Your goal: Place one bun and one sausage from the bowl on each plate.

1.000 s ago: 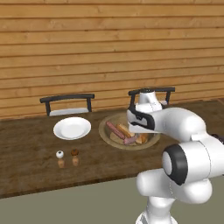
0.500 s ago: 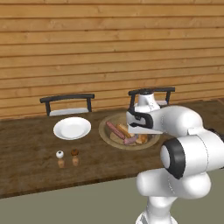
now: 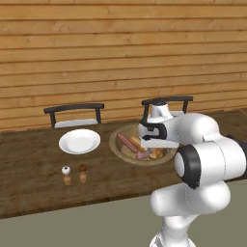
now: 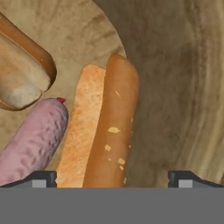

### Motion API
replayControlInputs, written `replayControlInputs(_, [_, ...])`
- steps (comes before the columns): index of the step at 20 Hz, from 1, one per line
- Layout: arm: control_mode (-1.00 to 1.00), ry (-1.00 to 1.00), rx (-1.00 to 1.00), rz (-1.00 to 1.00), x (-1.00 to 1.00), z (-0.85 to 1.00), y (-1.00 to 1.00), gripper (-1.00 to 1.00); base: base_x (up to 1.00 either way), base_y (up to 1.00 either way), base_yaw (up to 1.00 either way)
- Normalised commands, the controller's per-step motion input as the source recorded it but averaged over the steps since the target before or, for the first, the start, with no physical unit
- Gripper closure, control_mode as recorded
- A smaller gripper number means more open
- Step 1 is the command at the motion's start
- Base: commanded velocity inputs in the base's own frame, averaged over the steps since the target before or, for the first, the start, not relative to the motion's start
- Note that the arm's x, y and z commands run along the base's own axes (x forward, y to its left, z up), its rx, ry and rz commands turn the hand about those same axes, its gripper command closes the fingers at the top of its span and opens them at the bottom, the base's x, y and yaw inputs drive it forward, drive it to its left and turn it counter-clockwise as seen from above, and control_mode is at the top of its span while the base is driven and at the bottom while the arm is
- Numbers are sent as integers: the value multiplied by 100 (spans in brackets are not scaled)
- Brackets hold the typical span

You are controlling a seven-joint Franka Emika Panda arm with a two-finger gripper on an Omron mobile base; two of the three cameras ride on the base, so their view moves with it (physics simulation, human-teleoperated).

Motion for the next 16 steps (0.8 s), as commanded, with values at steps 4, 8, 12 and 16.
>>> replayControlInputs(4, [-100, 0, 0, 0, 0, -31, 0, -100, 0, 0, 0])
replayControlInputs(8, [-100, 0, 0, 0, 0, -12, 0, -100, 0, 0, 0])
replayControlInputs(12, [-100, 0, 0, 0, 0, 0, 0, -100, 0, 0, 0])
replayControlInputs(16, [-100, 0, 0, 0, 0, 0, 0, 100, 0, 0, 0])
